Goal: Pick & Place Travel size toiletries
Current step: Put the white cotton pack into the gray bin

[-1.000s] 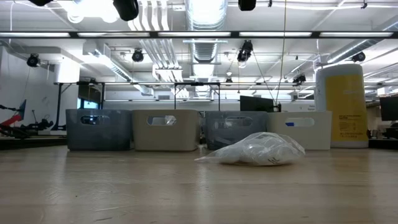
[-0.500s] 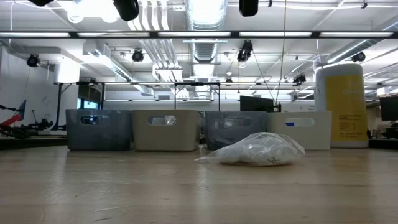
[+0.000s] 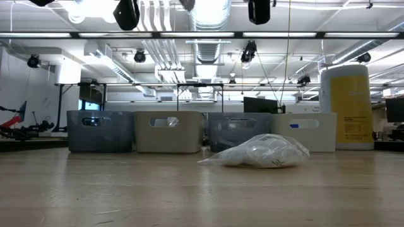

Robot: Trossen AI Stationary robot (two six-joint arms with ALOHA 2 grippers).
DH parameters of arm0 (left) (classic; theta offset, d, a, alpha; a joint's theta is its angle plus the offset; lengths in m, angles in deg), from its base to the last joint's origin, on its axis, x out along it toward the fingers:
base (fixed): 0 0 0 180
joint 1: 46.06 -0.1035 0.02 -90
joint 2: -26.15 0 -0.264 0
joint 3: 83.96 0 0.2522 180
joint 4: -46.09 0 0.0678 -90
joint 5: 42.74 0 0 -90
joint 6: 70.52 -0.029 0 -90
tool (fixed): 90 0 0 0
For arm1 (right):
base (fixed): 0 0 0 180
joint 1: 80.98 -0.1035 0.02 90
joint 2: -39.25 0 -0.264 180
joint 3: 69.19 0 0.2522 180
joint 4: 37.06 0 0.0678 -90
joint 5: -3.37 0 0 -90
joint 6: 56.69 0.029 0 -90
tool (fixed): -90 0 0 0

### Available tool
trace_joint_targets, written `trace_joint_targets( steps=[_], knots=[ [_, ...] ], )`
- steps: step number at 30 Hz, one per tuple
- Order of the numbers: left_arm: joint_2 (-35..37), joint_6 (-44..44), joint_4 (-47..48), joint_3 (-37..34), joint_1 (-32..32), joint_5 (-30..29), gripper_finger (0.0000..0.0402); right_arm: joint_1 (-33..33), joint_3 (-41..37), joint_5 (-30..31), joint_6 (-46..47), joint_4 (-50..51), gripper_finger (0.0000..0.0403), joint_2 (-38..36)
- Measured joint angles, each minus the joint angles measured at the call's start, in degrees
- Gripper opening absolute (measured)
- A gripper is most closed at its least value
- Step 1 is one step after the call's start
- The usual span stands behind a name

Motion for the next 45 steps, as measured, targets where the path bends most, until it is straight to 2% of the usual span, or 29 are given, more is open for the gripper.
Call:
trace_joint_targets(
  steps=[5, 9, 13, 15, 18, 21, 23, 29, 34, 38, 42, 45],
  knots=[
    [1.6, -0.8, 6.3, 0.0, -0.1, -1.8, 0.0005, -0.2, 0.0, 0.0, -0.3, 8.0, 0.0267, -2.5],
    [4.7, -2.7, 19.9, 1.4, -1.9, -7.9, 0.0004, -0.9, 0.0, 2.6, 4.3, 18.4, 0.0302, -5.8],
    [6.1, -7.5, 32.5, 4.7, -7.8, -9.8, 0.0004, -1.7, 0.0, 5.4, 7.0, 25.4, 0.0324, -8.6],
    [5.7, -9.9, 39.4, 6.8, -12.4, -7.6, 0.0004, -2.1, 0.0, 6.0, 6.9, 26.1, 0.0331, -9.3],
    [3.9, -11.5, 46.3, 8.8, -21.1, 3.1, 0.0004, -2.1, 0.0, 6.0, 6.7, 26.0, 0.0338, -9.6],
    [1.5, -11.8, 46.1, 8.9, -28.4, 16.6, 0.0005, -2.0, 0.0, 6.1, 6.9, 26.0, 0.0342, -9.1],
    [-0.3, -12.8, 46.0, 9.0, -31.7, 22.4, 0.0005, -2.3, 0.0, 6.1, 7.6, 26.1, 0.0343, -9.0],
    [-7.5, -15.6, 43.9, 9.0, -37.0, 27.7, 0.0006, -2.9, 0.0, 6.1, 12.6, 26.4, 0.033, -8.1],
    [-15.8, -15.7, 38.8, 9.0, -40.2, 38.2, 0.0006, -3.0, 0.0, 6.2, 15.2, 28.5, 0.0317, -8.0],
    [-20.6, -16.6, 37.5, 9.0, -41.0, 38.6, 0.0009, -3.0, 0.0, 7.4, 17.0, 30.3, 0.0314, -8.0],
    [-22.3, -17.2, 37.4, 8.9, -41.1, 38.2, 0.0019, -3.0, 0.0, 7.5, 18.5, 32.1, 0.0322, -8.0],
    [-22.1, -16.5, 37.4, 8.9, -41.0, 31.6, 0.0033, -3.0, 0.0, 7.6, 20.1, 35.1, 0.0333, -8.0]
  ],
)
